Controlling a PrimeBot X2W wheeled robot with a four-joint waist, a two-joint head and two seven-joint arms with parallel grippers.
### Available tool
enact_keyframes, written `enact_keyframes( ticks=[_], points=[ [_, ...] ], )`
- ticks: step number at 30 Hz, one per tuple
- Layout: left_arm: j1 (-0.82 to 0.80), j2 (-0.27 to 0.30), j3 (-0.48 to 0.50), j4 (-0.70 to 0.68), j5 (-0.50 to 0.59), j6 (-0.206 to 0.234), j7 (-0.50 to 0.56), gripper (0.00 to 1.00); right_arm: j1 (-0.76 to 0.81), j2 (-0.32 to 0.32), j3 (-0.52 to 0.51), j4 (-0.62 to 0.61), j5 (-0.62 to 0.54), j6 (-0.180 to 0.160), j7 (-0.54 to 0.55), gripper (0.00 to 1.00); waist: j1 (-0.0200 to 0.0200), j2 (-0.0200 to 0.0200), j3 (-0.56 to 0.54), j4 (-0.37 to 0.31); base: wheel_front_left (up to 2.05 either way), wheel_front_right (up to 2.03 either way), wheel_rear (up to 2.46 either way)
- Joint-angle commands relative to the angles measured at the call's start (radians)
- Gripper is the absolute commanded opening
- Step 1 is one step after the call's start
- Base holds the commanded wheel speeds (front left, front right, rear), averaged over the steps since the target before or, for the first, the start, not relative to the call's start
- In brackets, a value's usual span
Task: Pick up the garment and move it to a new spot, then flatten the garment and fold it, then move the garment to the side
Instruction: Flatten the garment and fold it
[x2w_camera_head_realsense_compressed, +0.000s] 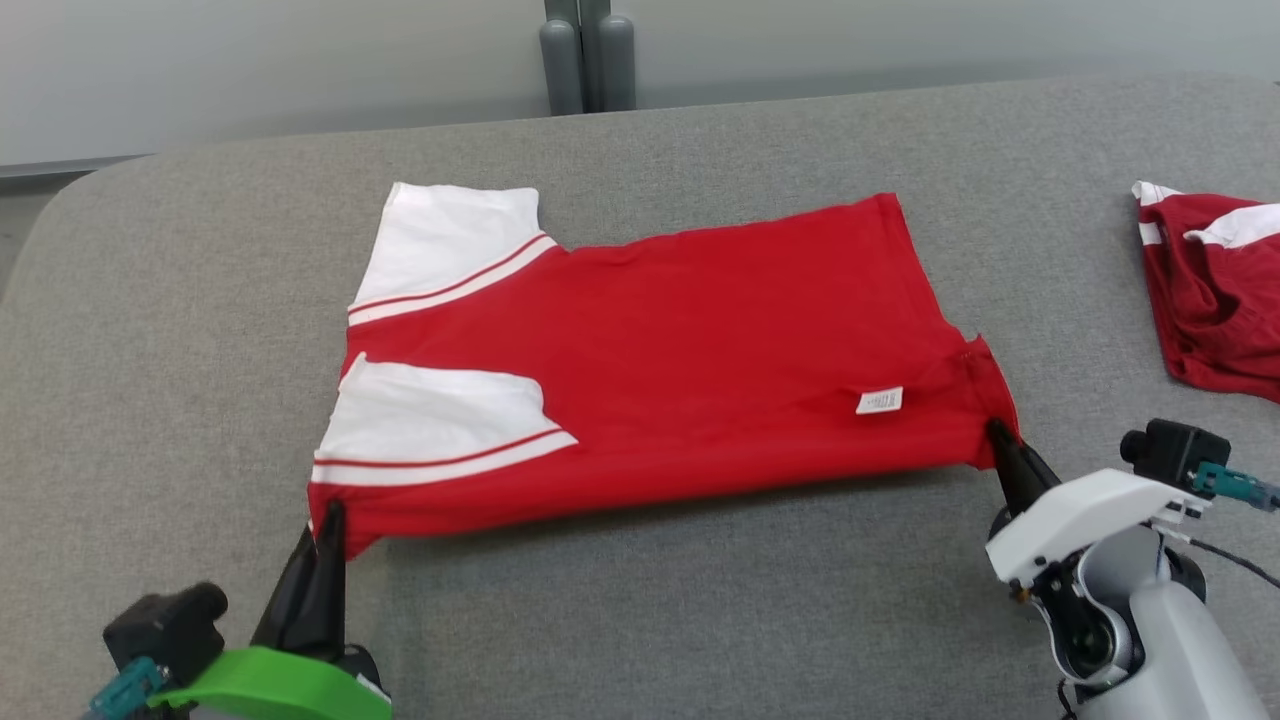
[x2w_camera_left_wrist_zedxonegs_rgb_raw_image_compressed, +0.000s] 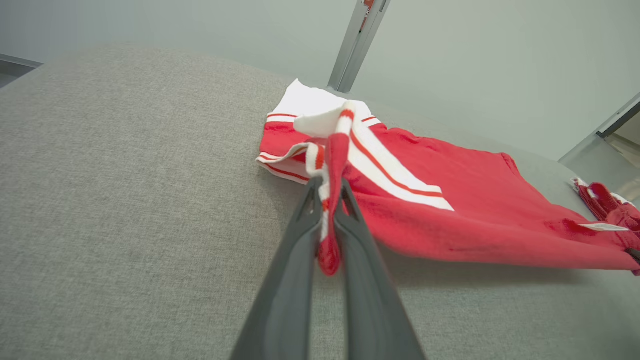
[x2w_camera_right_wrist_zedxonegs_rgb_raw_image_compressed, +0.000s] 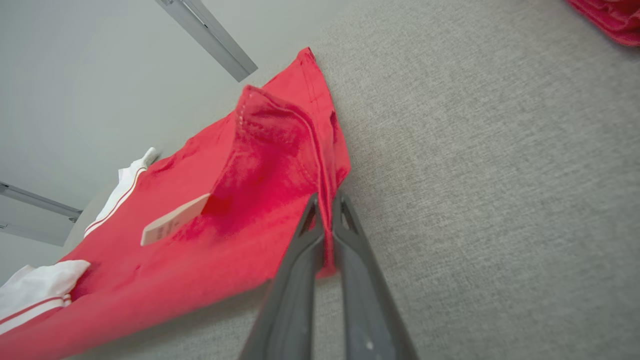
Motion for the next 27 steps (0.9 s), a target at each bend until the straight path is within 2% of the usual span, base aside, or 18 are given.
enact_keyframes(
  ticks=[1,8,12,13,14,15,16,19,27],
  points=[
    [0.043,0.007,-0.001,-0.025,0.002,0.01,0.013,0.0,0.044,-0.003,-0.014,-0.039,-0.013,0.0,0.025,0.0,0.0,0.0,-0.006,-0.001,0.0,0.0,0.0],
    [0.199,-0.005,-0.021,-0.094,-0.017,0.04,0.061,0.0,0.232,0.015,-0.095,-0.232,-0.041,0.0,0.145,0.0,0.0,0.0,-0.012,0.0,0.0,0.0,0.0],
    [0.227,-0.012,-0.033,-0.077,-0.014,0.051,0.065,0.0,0.277,0.02,-0.124,-0.259,-0.04,0.0,0.167,0.0,0.0,0.0,-0.011,-0.003,0.0,0.0,0.0],
    [0.226,-0.015,-0.036,-0.073,-0.017,0.052,0.064,0.0,0.282,0.021,-0.124,-0.253,-0.031,0.0,0.166,0.06,0.0,0.0,-0.01,-0.004,0.0,0.0,0.0],
    [0.223,-0.014,-0.039,-0.069,-0.012,0.052,0.061,0.17,0.287,0.022,-0.119,-0.247,-0.023,0.0,0.161,0.41,0.0,0.0,-0.008,-0.005,0.0,0.0,0.0],
    [0.22,-0.014,-0.04,-0.066,-0.008,0.053,0.058,0.38,0.29,0.021,-0.117,-0.242,-0.017,0.0,0.156,0.68,0.0,0.0,-0.007,-0.007,0.0,0.0,0.0],
    [0.218,-0.016,-0.04,-0.061,-0.011,0.055,0.06,1.0,0.292,0.021,-0.116,-0.237,-0.027,0.0,0.149,1.0,0.0,0.0,-0.004,-0.009,0.0,0.0,0.0],
    [0.212,-0.003,-0.034,-0.055,-0.009,0.055,0.059,1.0,0.287,0.022,-0.12,-0.227,-0.026,0.0,0.124,1.0,0.0,0.0,0.004,-0.018,0.0,0.0,0.0],
    [0.099,0.104,0.038,-0.051,0.019,0.053,0.056,1.0,0.229,0.022,-0.147,-0.228,-0.059,0.0,0.065,1.0,0.0,0.0,0.023,-0.052,0.0,0.0,0.0]
  ],
)
